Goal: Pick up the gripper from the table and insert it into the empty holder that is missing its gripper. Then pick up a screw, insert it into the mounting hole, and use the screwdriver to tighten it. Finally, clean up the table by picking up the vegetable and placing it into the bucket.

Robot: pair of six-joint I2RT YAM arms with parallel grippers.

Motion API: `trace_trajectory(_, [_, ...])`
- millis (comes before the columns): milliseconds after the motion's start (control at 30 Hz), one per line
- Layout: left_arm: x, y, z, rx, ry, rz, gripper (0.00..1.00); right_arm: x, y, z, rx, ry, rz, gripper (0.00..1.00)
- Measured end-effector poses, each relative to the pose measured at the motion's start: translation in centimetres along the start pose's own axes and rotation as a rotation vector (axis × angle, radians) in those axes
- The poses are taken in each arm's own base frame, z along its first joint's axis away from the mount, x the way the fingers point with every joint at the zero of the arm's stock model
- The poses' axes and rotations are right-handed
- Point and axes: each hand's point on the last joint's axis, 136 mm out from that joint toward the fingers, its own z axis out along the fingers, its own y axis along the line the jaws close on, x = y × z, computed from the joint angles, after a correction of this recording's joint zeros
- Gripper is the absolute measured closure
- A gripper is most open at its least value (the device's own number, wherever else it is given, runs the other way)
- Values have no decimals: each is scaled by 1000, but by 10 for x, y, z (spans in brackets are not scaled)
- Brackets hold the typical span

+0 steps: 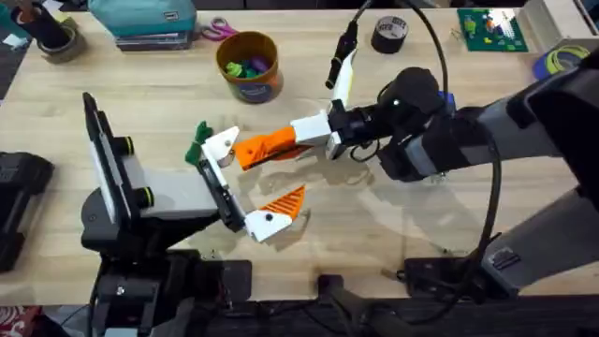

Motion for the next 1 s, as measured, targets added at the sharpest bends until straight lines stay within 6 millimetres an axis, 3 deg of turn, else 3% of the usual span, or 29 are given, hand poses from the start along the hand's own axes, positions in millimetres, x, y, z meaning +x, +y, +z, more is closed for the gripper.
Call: trace_trajectory(1000, [0, 0, 0, 0, 0, -1, 14, -2, -5, 1, 4, -7, 13, 992])
